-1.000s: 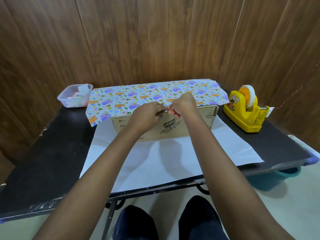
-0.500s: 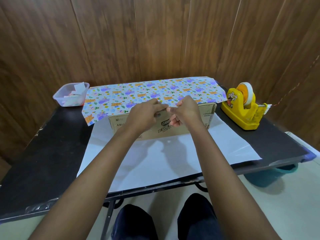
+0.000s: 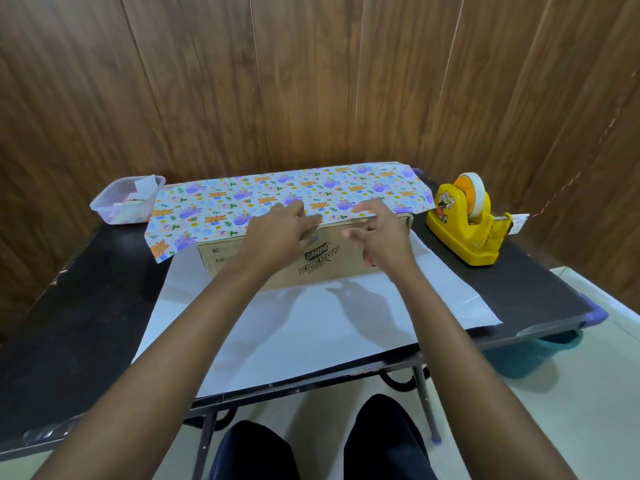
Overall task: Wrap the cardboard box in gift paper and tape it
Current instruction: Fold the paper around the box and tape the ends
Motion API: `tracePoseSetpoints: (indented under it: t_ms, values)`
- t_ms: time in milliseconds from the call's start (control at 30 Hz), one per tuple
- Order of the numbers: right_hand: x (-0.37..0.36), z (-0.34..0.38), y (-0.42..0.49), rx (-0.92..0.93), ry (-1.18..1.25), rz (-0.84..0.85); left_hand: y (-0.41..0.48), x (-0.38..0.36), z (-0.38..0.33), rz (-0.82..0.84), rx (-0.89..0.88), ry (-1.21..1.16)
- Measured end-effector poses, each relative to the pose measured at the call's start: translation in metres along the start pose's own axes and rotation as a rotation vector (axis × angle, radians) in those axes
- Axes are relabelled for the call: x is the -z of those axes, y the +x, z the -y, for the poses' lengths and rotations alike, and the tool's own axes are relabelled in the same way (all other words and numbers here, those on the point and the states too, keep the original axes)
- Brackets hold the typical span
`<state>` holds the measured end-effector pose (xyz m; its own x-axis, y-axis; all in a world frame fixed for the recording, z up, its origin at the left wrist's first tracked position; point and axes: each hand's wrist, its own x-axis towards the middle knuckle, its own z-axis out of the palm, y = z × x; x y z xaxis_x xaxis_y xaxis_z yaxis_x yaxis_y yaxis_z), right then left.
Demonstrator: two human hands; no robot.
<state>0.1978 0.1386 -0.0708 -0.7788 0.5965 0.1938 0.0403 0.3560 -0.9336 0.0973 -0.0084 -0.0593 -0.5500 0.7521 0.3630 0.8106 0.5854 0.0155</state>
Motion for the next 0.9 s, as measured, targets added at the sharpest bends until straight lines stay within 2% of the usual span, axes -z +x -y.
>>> tracePoseSetpoints:
  t_ms: [133, 200, 267, 333, 433, 600, 700, 900]
  values:
    - [0.053, -0.009, 0.009, 0.018, 0.031, -0.189, 0.005, -0.006, -0.019, 0.017, 0.021, 0.174]
    - [0.086, -0.02, 0.015, 0.036, -0.223, -0.317, 0.007, -0.007, -0.021, 0.014, 0.033, 0.18]
    - [0.118, -0.031, 0.02, -0.067, -0.662, -0.464, 0.006, -0.007, -0.02, 0.008, 0.039, 0.18]
    - [0.149, -0.04, 0.024, -0.242, -0.783, -0.519, 0.006, -0.008, -0.021, -0.007, 0.043, 0.164]
    - [0.181, -0.047, 0.035, -0.446, -0.649, -0.415, 0.005, -0.009, -0.023, -0.02, 0.042, 0.164]
    - [0.203, -0.038, 0.046, -0.441, -0.417, -0.303, 0.006, -0.01, -0.022, -0.026, 0.045, 0.183]
    - [0.205, -0.032, 0.049, -0.496, -0.402, -0.223, 0.006, -0.011, -0.021, -0.052, 0.041, 0.149]
    - [0.206, -0.022, 0.055, -0.479, -0.277, -0.237, 0.005, -0.015, -0.018, -0.097, 0.009, 0.122]
